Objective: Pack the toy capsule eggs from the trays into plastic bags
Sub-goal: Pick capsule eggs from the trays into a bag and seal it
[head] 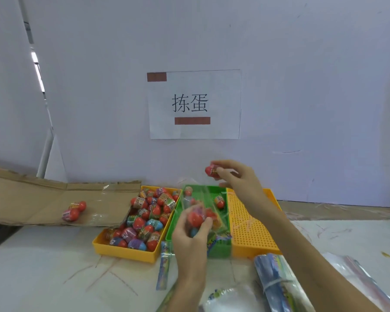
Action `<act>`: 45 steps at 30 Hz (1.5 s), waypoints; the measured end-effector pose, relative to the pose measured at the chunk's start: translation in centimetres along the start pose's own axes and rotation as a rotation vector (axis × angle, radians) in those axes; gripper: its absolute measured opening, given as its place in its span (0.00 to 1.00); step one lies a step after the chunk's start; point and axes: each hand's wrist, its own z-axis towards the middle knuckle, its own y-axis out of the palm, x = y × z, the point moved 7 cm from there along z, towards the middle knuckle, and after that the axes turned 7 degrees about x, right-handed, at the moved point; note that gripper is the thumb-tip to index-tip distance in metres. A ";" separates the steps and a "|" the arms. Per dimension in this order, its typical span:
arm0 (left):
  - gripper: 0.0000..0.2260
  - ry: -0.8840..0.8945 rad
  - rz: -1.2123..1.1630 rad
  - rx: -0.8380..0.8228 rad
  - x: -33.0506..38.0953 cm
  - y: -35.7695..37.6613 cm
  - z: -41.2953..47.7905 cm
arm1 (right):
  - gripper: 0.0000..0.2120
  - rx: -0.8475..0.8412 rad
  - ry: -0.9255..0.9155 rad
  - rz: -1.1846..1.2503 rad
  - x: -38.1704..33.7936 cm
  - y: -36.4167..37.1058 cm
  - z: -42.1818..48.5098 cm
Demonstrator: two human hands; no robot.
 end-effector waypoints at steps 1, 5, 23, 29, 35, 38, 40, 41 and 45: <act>0.12 0.026 0.013 -0.009 0.2 0.1 -0.1 | 0.09 -0.009 -0.039 0.072 -1.7 -0.5 -0.6; 0.13 0.093 0.054 -0.033 0.4 0.2 -0.2 | 0.09 -0.092 -0.200 0.053 -7.1 -1.3 -2.0; 0.13 0.147 0.111 -0.094 0.1 0.5 -0.2 | 0.09 -0.318 -0.321 -0.565 -5.3 1.3 -2.2; 0.15 0.198 0.169 -0.137 0.3 0.9 -0.5 | 0.10 -0.348 -0.271 -0.509 -4.6 1.2 -2.1; 0.17 0.188 0.162 -0.142 0.2 0.8 -0.7 | 0.07 -0.252 -0.306 -0.423 -5.5 -0.1 -1.8; 0.17 0.184 0.138 -0.160 0.3 0.9 -0.7 | 0.08 -0.241 -0.302 -0.385 -6.0 -0.8 -1.6; 0.17 0.204 0.148 -0.173 0.5 1.0 -0.8 | 0.08 -0.282 -0.279 -0.414 -5.7 -0.9 -1.7; 0.17 0.211 0.152 -0.173 0.6 1.0 -0.9 | 0.09 -0.306 -0.271 -0.429 -5.6 -0.8 -1.8; 0.20 0.225 0.167 -0.177 0.8 1.2 -1.0 | 0.17 -0.396 -0.250 -0.498 -5.2 -0.5 -2.0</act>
